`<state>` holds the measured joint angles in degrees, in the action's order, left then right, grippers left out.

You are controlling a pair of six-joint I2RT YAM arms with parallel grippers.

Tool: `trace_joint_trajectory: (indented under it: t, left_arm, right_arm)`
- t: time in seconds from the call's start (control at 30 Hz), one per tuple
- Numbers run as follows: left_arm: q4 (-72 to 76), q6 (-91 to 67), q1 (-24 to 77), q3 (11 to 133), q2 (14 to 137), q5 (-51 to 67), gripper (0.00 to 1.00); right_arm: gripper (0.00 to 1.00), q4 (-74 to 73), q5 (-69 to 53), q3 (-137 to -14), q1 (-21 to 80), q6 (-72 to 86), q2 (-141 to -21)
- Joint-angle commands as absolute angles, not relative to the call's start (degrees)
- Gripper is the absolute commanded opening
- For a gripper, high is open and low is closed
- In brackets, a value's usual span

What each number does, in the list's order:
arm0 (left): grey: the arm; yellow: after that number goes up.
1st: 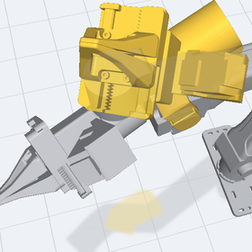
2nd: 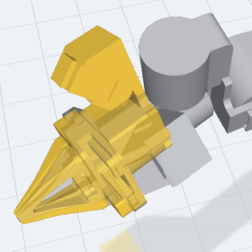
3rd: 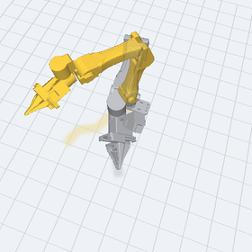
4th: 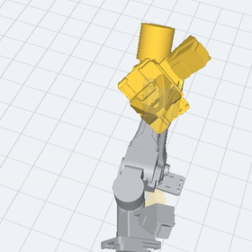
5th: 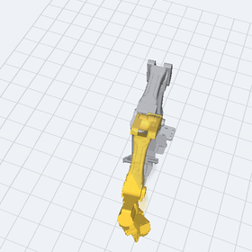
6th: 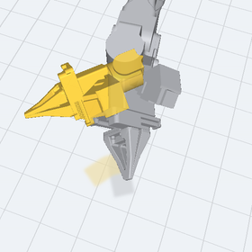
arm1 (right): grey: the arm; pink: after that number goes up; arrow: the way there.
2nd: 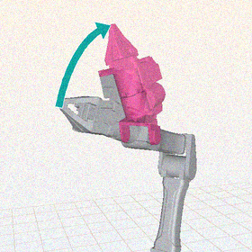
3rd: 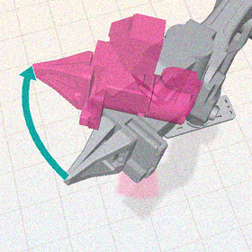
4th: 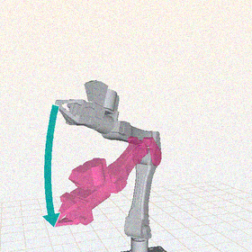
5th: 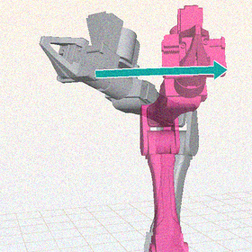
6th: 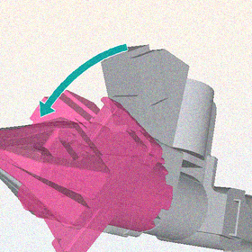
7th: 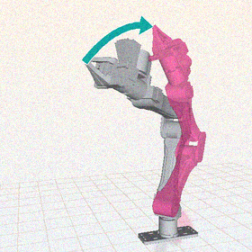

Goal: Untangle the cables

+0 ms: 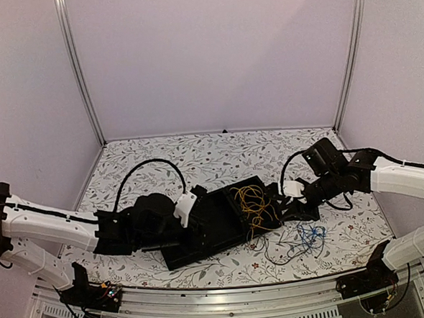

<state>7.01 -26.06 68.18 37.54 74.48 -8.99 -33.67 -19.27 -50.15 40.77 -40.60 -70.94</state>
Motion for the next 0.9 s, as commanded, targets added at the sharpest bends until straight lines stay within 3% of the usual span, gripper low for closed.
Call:
trace_joint_trajectory:
  t: [0.0,0.27,0.67,0.87]
  left_arm:
    - [12.28,-30.81,72.51,38.23,81.32,-8.33,0.46]
    - [13.24,-38.35,77.63,43.34,88.59,-14.24,0.55]
    - [13.65,-47.30,77.63,38.03,82.76,-24.16,0.58]
    - [13.32,-47.43,76.85,35.14,79.35,-25.66,0.59]
  right_arm:
    - [0.35,-35.49,-28.07,-47.73,42.14,-45.32,-72.03]
    - [0.40,-23.19,-13.71,-41.90,49.37,-50.24,-72.48]
    - [0.48,-13.22,6.39,-36.09,61.01,-59.59,-76.26]
    - [0.49,-10.18,8.42,-34.77,62.22,-63.15,-76.82]
